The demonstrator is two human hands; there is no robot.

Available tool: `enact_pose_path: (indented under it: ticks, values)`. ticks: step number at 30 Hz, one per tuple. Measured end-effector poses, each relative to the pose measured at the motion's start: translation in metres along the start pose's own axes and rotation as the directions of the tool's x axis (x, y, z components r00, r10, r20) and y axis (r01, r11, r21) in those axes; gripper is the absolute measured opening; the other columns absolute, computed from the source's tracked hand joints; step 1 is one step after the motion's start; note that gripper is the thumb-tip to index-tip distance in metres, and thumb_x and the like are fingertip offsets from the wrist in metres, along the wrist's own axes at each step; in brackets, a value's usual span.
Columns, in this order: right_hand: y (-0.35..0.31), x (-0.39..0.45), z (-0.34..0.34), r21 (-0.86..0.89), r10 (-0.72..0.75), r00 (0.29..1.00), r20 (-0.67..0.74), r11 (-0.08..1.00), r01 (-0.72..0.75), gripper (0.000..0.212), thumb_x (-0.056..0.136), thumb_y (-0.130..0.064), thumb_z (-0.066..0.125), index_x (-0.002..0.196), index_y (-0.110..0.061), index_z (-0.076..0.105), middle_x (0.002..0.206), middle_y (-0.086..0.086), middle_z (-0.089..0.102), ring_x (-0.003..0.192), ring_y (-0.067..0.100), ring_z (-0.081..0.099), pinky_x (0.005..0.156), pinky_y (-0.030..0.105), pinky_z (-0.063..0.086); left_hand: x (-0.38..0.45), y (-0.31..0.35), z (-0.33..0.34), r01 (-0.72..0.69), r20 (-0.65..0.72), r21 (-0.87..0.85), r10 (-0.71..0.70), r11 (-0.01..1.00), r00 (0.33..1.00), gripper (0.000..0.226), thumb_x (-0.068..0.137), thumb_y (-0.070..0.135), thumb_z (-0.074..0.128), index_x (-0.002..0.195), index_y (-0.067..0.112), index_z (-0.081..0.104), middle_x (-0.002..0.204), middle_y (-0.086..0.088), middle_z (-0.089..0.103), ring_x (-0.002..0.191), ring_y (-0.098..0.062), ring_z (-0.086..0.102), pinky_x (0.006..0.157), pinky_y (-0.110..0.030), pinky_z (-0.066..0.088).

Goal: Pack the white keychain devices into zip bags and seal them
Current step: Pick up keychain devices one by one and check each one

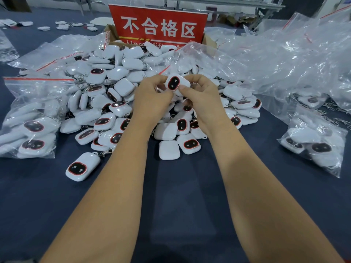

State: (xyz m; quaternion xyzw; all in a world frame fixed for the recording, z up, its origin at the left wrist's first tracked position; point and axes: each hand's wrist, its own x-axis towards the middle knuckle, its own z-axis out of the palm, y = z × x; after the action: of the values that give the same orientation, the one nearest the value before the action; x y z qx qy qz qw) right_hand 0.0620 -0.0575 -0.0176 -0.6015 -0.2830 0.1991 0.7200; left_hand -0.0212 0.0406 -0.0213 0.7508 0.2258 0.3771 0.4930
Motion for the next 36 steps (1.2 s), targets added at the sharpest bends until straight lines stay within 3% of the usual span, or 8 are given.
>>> enact_pose_path:
  ticks: [4, 6, 9, 12, 20, 22, 26, 36]
  values:
    - [0.003, 0.001, -0.001, -0.061, 0.037, 0.999, 0.013, 0.998, -0.036, 0.016, 0.089, -0.002, 0.067, 0.095, -0.015, 0.059, 0.084, 0.010, 0.070, 0.071, 0.025, 0.061, 0.062, 0.028, 0.051, -0.001, 0.003, 0.001, 0.026, -0.020, -0.065, -0.027, 0.998, 0.999, 0.027, 0.085, 0.007, 0.059, 0.087, 0.032, 0.070, 0.082, 0.012, 0.063, 0.062, 0.011, 0.054, 0.054, -0.005, 0.041]
    - [0.001, 0.002, -0.001, -0.081, 0.040, 0.999, 0.014, 0.996, -0.039, 0.016, 0.087, -0.004, 0.069, 0.097, -0.015, 0.062, 0.089, 0.017, 0.072, 0.073, 0.026, 0.066, 0.063, 0.028, 0.054, 0.000, 0.002, 0.001, 0.052, -0.040, -0.085, -0.055, 0.995, 0.998, 0.022, 0.087, 0.010, 0.061, 0.094, 0.028, 0.072, 0.090, 0.008, 0.065, 0.069, 0.007, 0.056, 0.057, -0.005, 0.043]
    - [0.000, 0.002, -0.001, -0.121, 0.055, 0.998, 0.037, 0.991, -0.050, 0.017, 0.088, -0.006, 0.069, 0.101, -0.016, 0.065, 0.085, 0.010, 0.074, 0.073, 0.020, 0.069, 0.066, 0.027, 0.056, 0.003, 0.001, -0.002, 0.064, -0.058, -0.100, -0.070, 0.993, 0.996, 0.017, 0.088, 0.017, 0.064, 0.097, 0.029, 0.072, 0.095, 0.004, 0.065, 0.075, -0.001, 0.054, 0.062, -0.007, 0.046]
    - [0.002, 0.002, -0.002, -0.105, 0.052, 0.998, 0.044, 0.993, -0.047, 0.023, 0.090, -0.001, 0.065, 0.111, -0.009, 0.062, 0.087, 0.011, 0.073, 0.073, 0.023, 0.065, 0.066, 0.029, 0.056, 0.004, 0.000, -0.003, 0.047, -0.042, -0.064, -0.050, 0.997, 0.998, 0.017, 0.089, 0.018, 0.063, 0.096, 0.031, 0.073, 0.090, 0.007, 0.064, 0.068, 0.006, 0.052, 0.063, -0.007, 0.045]
    - [0.007, 0.002, 0.002, -0.172, 0.032, 0.999, 0.008, 0.985, -0.030, 0.024, 0.086, -0.002, 0.066, 0.092, -0.024, 0.061, 0.072, -0.002, 0.072, 0.065, 0.012, 0.065, 0.057, 0.022, 0.049, -0.002, 0.005, 0.000, 0.062, 0.024, -0.069, -0.060, 0.996, 0.998, 0.051, 0.089, 0.019, 0.061, 0.058, 0.060, 0.065, 0.063, 0.035, 0.061, 0.063, 0.015, 0.054, 0.062, -0.003, 0.044]
    - [0.009, 0.003, 0.001, -0.182, 0.030, 1.000, 0.006, 0.983, -0.029, 0.025, 0.085, -0.002, 0.067, 0.090, -0.026, 0.060, 0.071, -0.002, 0.071, 0.065, 0.013, 0.064, 0.057, 0.023, 0.049, -0.002, 0.005, 0.001, 0.051, 0.034, -0.035, -0.050, 0.998, 0.998, 0.047, 0.088, 0.019, 0.061, 0.060, 0.056, 0.067, 0.066, 0.032, 0.063, 0.065, 0.012, 0.055, 0.068, -0.010, 0.047]
    - [0.011, 0.005, 0.002, -0.179, 0.028, 0.999, 0.016, 0.984, -0.025, 0.026, 0.085, -0.002, 0.067, 0.094, -0.025, 0.059, 0.073, -0.003, 0.073, 0.069, 0.010, 0.067, 0.063, 0.025, 0.051, -0.003, 0.007, 0.002, 0.063, 0.050, 0.006, -0.063, 0.998, 0.997, 0.017, 0.087, 0.021, 0.061, 0.088, 0.031, 0.075, 0.090, -0.001, 0.073, 0.083, -0.012, 0.064, 0.085, -0.037, 0.054]
    - [0.010, 0.006, 0.003, -0.100, 0.072, 0.997, -0.016, 0.992, -0.073, 0.010, 0.094, -0.014, 0.059, 0.099, -0.017, 0.067, 0.107, 0.018, 0.070, 0.088, 0.022, 0.066, 0.078, 0.036, 0.053, -0.005, 0.008, 0.002, 0.102, 0.067, 0.015, -0.103, 0.995, 0.992, 0.019, 0.082, 0.024, 0.060, 0.095, 0.021, 0.074, 0.089, -0.004, 0.071, 0.079, -0.016, 0.060, 0.085, -0.047, 0.054]
